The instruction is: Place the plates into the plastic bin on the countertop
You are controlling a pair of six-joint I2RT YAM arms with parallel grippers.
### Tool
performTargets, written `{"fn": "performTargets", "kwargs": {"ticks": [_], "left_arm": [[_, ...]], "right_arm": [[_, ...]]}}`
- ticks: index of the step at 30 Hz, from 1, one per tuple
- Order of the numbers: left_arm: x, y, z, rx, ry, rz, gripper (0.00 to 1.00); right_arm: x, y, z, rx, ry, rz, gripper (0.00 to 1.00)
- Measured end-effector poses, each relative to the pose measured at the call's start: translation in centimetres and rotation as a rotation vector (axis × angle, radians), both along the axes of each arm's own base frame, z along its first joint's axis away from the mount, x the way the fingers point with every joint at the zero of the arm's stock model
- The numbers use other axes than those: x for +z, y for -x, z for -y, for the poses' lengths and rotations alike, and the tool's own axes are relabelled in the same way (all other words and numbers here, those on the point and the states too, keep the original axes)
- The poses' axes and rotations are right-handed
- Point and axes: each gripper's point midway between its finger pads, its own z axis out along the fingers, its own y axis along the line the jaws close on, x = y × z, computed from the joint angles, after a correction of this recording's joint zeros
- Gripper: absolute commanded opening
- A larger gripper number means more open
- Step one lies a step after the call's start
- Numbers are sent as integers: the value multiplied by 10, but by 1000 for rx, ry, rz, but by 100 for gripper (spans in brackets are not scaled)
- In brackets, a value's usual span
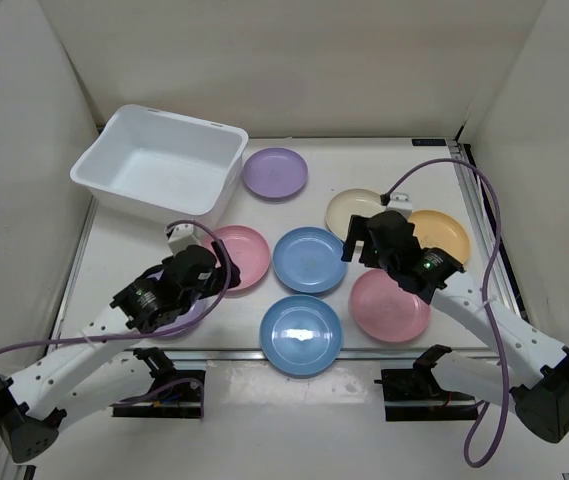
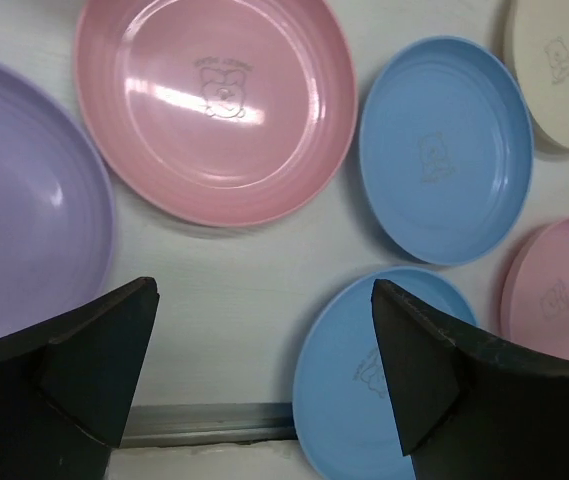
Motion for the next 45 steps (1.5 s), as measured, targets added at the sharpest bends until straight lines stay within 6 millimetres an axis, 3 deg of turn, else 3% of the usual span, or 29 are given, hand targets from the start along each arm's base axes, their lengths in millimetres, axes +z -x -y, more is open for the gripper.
{"fn": "performTargets", "kwargs": {"ticks": [8,12,19,24,35,39,42,45], "left_arm": [[-32,8,-31,234,10,-143,100],[-40,12,-57,384,16,-198,100],[-66,5,-100,611,29,-324,100],[-101,26,-138,787,33,-459,100],[-115,42,-233,1123,17,-643,99],[-105,34,-258,1087,22,-610,99],[-103,22,-254,923,15,-629,93],[-108,7,-244,774,14,-643,96]], "right_arm": [[9,-1,18,-141,-5,6,99],[7,-1,23,-161,7,9,99],[-2,0,18,-137,-4,-24,99],[-18,-1,8,-87,18,-74,99],[-43,-6,-7,-3,48,-147,99],[-49,-11,-5,8,58,-163,99],[-49,-19,-7,16,50,-164,99],[-45,-27,-12,26,30,-150,99]]}}
